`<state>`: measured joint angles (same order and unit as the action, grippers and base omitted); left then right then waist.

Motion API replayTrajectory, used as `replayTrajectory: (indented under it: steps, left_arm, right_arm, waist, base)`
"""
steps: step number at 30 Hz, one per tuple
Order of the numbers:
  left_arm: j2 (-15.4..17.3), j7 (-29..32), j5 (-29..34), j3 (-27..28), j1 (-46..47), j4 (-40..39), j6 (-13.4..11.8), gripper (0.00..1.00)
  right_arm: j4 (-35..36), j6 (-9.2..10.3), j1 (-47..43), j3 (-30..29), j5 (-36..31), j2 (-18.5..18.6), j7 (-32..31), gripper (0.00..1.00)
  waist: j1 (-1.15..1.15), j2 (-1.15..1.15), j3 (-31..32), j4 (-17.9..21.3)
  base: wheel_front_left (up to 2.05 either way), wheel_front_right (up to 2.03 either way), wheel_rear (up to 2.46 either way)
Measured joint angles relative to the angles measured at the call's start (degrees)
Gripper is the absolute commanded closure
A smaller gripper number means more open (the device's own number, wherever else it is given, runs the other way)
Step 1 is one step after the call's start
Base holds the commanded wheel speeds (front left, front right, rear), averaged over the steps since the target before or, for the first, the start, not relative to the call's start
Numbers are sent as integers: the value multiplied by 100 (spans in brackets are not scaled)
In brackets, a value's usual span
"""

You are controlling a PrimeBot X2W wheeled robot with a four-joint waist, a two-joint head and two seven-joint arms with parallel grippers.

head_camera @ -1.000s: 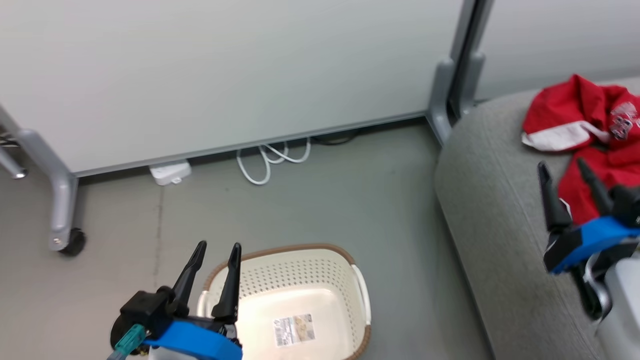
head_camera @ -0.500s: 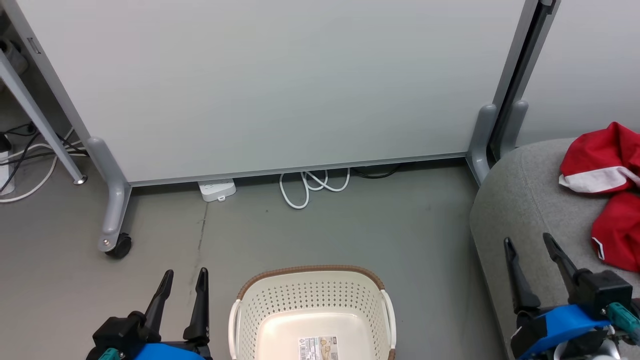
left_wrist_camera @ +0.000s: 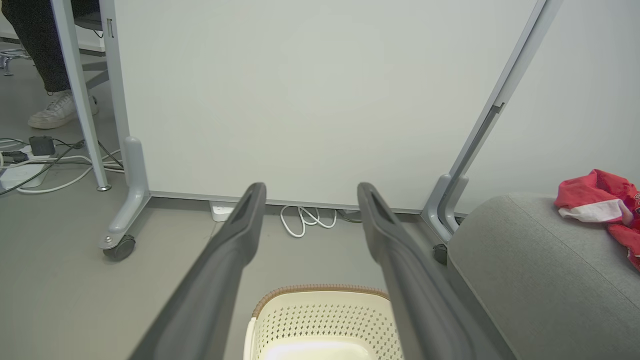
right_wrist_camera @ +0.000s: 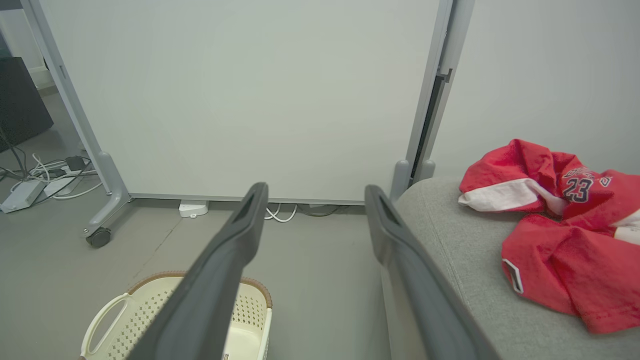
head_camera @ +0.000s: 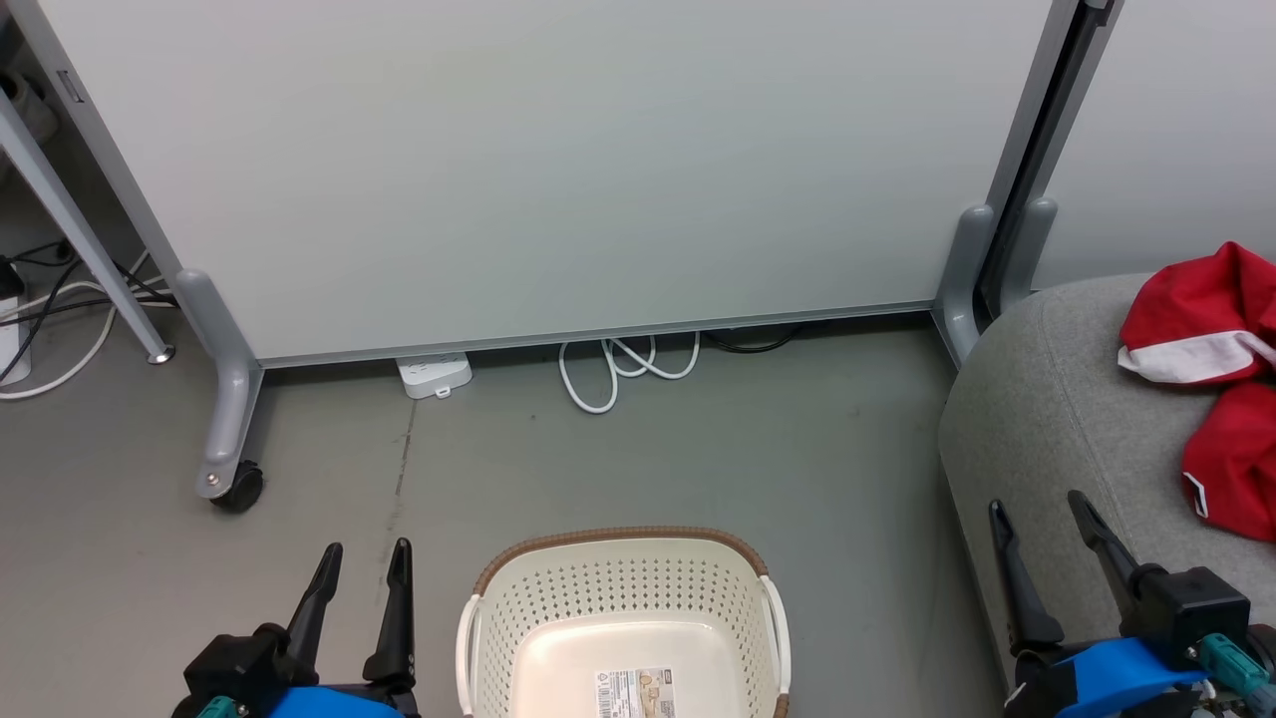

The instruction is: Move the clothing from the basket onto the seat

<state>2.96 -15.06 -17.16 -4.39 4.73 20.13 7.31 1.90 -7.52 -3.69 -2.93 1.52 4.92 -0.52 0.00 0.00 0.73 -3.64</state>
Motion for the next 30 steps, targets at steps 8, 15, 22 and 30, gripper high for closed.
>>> replayTrajectory:
  steps: [8, 15, 22, 30]
  left_arm:
    - [-2, 0, -1, -62, 1, 19, 0, 0]
    - [-21, 10, -38, -114, -42, 135, -2, 100]
    - [-51, 29, -52, -148, -277, 481, -2, 100]
    - [-57, 232, -706, -81, -344, 489, -2, 100]
  right_arm:
    - [10, 0, -33, -62, 37, -80, -5, 0]
    - [-146, -2, -107, -60, 45, -102, 1, 100]
    - [-557, -3, -134, -57, 52, -110, -5, 100]
    - [-737, -3, -125, -82, 826, -116, -68, 100]
  waist:
    - [0, 0, 12, 29]
    - [0, 0, 25, 44]
    - [0, 0, 25, 47]
    - [1, 0, 18, 66]
  base:
    - [0, 0, 0]
    - [0, 0, 0]
    - [0, 0, 0]
    - [0, 0, 0]
